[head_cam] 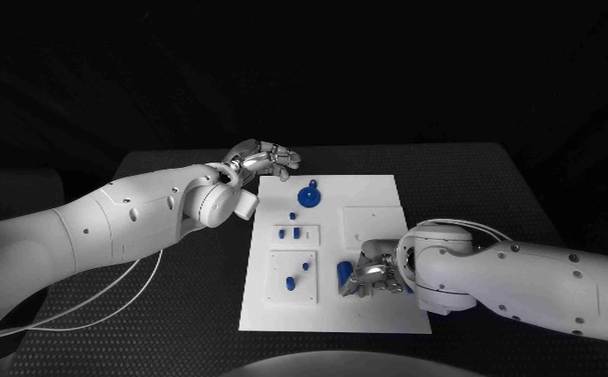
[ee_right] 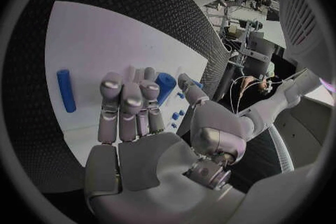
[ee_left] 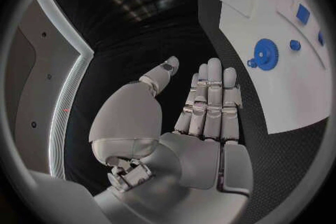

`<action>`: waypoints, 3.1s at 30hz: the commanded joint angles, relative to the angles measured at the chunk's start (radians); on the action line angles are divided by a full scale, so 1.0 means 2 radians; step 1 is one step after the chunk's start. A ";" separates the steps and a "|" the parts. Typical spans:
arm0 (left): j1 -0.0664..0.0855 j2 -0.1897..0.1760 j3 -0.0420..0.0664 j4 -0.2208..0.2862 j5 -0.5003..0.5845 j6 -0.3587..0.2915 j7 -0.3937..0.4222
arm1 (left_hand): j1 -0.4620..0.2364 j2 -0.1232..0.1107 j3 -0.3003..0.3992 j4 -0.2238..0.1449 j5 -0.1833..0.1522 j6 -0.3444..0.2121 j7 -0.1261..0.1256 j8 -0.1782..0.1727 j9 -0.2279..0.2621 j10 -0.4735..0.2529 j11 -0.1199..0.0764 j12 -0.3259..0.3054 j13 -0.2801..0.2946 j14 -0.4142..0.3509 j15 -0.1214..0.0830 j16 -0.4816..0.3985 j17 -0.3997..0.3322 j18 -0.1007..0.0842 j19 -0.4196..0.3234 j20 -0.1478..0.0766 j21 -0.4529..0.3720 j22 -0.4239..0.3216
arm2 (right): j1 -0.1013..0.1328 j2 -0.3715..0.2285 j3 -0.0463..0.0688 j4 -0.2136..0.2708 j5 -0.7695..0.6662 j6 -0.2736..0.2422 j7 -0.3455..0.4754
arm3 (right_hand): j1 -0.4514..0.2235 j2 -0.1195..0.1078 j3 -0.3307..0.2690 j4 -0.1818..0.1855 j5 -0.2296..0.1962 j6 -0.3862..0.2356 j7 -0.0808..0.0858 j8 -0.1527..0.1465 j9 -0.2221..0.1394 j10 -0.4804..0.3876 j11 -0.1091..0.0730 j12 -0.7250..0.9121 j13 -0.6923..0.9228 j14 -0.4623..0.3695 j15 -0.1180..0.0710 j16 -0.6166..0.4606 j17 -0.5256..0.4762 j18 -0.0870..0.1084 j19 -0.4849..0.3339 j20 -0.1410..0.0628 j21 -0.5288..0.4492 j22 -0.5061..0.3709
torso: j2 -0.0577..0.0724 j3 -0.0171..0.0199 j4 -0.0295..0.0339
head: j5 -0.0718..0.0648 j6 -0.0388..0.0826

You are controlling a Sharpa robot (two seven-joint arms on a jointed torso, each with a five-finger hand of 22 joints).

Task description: Assemble the parts on the task board

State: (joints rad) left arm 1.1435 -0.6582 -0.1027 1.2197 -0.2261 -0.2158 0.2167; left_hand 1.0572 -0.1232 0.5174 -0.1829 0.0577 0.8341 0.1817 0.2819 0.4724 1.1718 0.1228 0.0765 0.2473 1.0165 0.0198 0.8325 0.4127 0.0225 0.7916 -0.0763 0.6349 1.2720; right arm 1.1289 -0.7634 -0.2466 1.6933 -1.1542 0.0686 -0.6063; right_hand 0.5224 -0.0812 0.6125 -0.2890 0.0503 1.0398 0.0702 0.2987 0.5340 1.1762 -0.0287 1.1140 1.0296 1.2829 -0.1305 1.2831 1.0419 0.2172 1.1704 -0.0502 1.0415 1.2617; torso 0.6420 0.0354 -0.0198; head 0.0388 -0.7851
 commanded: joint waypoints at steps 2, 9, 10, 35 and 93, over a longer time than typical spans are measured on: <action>0.000 0.001 0.000 0.001 0.002 0.005 0.002 | -0.004 0.000 0.000 0.003 0.003 -0.004 0.001 -0.001 -0.001 -0.003 0.000 0.000 -0.001 0.002 0.001 -0.002 0.001 0.009 0.003 -0.001 -0.002 0.001 | -0.001 0.000 0.000 0.000 -0.026 0.000 0.001 | 0.007 0.002 -0.008 -0.001 -0.001 0.008 0.005 -0.001 0.000 0.004 -0.002 -0.003 0.001 0.003 -0.001 -0.002 0.002 0.022 0.000 -0.002 0.001 -0.001 | 0.000 0.0002 0.0000 | 0.000 0.000; 0.000 0.001 0.000 0.001 0.002 0.005 0.002 | -0.004 0.001 0.000 0.003 0.003 -0.004 0.001 -0.001 -0.001 -0.003 0.000 0.000 -0.001 0.002 0.001 -0.003 0.001 0.009 0.003 -0.001 -0.002 0.001 | -0.001 -0.007 0.000 0.004 -0.008 0.001 0.003 | 0.037 -0.028 -0.013 0.001 -0.001 0.007 0.005 -0.001 -0.002 0.004 -0.001 -0.006 0.002 0.003 -0.001 -0.005 0.003 0.022 -0.001 -0.004 0.000 -0.003 | 0.000 0.0001 -0.0003 | 0.001 0.000; 0.000 0.001 0.000 0.001 0.002 0.005 0.002 | -0.004 0.001 0.000 0.003 0.003 -0.004 0.001 0.000 -0.001 -0.003 0.000 0.000 -0.001 0.002 0.001 -0.003 0.001 0.009 0.003 -0.001 -0.002 0.001 | -0.001 -0.009 0.000 0.005 -0.008 0.000 0.004 | 0.037 -0.028 -0.013 0.001 -0.001 0.007 0.005 -0.001 -0.002 0.004 -0.001 -0.006 0.002 0.003 -0.001 -0.005 0.003 0.022 -0.001 -0.004 0.000 -0.003 | 0.000 0.0002 -0.0005 | 0.001 0.000; 0.000 0.000 0.000 0.001 0.002 0.005 0.000 | -0.003 0.000 0.001 0.003 0.003 -0.004 0.001 0.000 -0.001 -0.004 0.000 0.000 -0.001 0.002 0.001 -0.003 0.002 0.009 0.003 -0.001 -0.003 0.001 | 0.000 -0.026 0.000 0.012 -0.012 -0.008 0.005 | 0.036 -0.004 -0.017 0.004 -0.001 0.009 0.004 -0.001 -0.003 0.006 -0.002 -0.008 0.004 0.004 -0.001 -0.007 0.005 0.022 0.000 -0.003 -0.001 -0.006 | 0.000 0.0002 -0.0003 | 0.003 -0.001; 0.000 0.001 0.000 -0.001 0.001 0.005 -0.003 | 0.000 0.000 0.002 0.002 0.004 -0.005 0.001 0.000 -0.001 -0.005 0.000 0.000 -0.001 0.002 0.001 -0.004 0.003 0.009 0.004 -0.001 -0.004 0.003 | 0.005 -0.028 0.001 0.016 -0.038 -0.029 0.028 | 0.063 -0.046 0.031 0.026 -0.001 0.014 0.004 0.000 -0.010 0.015 -0.002 -0.013 0.010 0.010 -0.002 -0.010 0.017 0.022 0.005 -0.001 0.006 -0.012 | 0.000 0.0002 -0.0003 | 0.003 0.001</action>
State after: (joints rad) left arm 1.1435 -0.6581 -0.1030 1.2176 -0.2264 -0.2149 0.2031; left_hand 1.0573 -0.1232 0.5175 -0.1829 0.0610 0.8304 0.1853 0.2819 0.4718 1.1721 0.1224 0.0765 0.2467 1.0165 0.0198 0.8286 0.4176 0.0297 0.7916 -0.0762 0.6309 1.2760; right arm 1.1337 -0.8119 -0.2465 1.7209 -1.2469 0.0493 -0.5944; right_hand 0.6411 -0.1722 0.6720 -0.2398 0.0503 1.0625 0.0719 0.2952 0.5140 1.1993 -0.0339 1.0906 1.0485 1.3038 -0.1296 1.2668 1.0784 0.2175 1.1754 -0.0517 1.0515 1.2384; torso 0.6421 0.0355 -0.0204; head 0.0466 -0.7844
